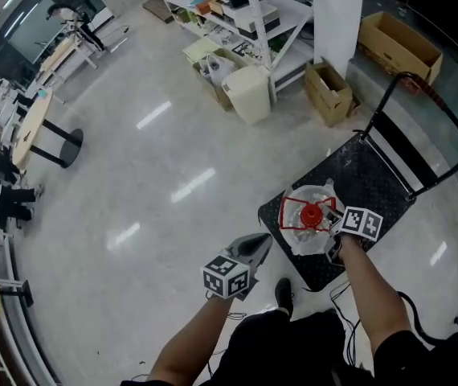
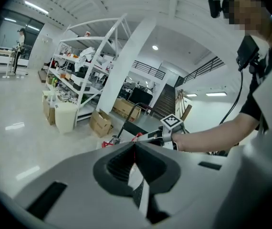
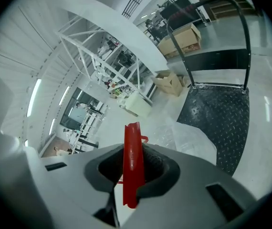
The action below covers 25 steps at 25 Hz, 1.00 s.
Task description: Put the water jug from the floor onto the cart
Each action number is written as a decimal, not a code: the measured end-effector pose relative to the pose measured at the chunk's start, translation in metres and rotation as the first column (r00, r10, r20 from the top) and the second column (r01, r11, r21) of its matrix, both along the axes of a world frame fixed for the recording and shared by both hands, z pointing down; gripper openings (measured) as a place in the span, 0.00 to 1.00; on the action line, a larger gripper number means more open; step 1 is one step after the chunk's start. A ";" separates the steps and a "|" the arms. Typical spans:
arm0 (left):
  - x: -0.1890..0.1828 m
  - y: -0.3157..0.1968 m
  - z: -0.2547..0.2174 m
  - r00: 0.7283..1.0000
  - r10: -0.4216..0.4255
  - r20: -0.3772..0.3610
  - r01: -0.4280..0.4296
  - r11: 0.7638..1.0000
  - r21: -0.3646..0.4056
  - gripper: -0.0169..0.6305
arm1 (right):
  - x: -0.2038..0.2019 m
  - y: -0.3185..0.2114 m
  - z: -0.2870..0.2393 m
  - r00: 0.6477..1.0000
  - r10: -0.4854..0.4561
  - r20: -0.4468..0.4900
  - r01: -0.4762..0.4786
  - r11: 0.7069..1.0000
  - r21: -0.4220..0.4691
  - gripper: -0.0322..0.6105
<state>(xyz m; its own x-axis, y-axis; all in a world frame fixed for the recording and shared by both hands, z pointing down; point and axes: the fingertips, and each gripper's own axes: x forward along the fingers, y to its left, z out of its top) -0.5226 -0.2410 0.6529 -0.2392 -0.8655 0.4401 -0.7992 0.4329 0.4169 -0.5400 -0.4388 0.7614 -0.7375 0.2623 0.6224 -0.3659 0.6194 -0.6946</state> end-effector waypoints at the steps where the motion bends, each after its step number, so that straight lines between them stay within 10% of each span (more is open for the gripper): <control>1: -0.002 0.002 0.001 1.000 -0.002 -0.003 0.002 1.000 0.001 0.03 | -0.003 0.001 0.004 1.000 -0.002 -0.006 0.002 1.000 0.003 0.15; 22: 0.038 -0.031 0.024 0.990 0.124 -0.068 -0.125 0.992 -0.004 0.03 | 0.088 -0.057 0.083 0.966 0.240 -0.096 -0.245 0.968 -0.045 0.15; 25: 0.049 -0.035 0.022 0.988 0.138 -0.068 -0.139 0.990 -0.014 0.03 | 0.095 -0.064 0.085 0.969 0.233 -0.085 -0.234 0.972 -0.003 0.28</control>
